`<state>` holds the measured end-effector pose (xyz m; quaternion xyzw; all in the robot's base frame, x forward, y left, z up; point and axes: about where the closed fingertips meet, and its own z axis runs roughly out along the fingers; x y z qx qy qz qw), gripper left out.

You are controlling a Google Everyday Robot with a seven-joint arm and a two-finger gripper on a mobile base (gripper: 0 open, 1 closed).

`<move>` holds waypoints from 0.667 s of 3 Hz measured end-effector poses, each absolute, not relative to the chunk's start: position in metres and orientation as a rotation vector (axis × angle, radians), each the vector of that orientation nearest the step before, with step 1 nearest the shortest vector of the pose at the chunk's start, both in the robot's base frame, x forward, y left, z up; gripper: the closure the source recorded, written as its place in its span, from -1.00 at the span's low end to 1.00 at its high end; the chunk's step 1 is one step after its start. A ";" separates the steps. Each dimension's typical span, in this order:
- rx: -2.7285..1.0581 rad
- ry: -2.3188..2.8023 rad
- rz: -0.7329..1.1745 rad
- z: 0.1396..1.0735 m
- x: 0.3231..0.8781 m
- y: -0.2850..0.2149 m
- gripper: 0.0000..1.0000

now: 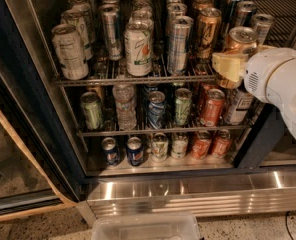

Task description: Pick orange can from top shelf of fridge

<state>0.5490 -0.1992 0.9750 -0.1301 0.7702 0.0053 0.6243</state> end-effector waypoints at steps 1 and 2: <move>-0.287 1.737 -0.018 0.996 0.539 -0.216 1.00; -0.315 1.728 0.034 1.011 0.510 -0.232 1.00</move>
Offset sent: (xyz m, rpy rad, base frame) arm -0.0402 -0.0466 0.1070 -0.0151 -0.0280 -0.0028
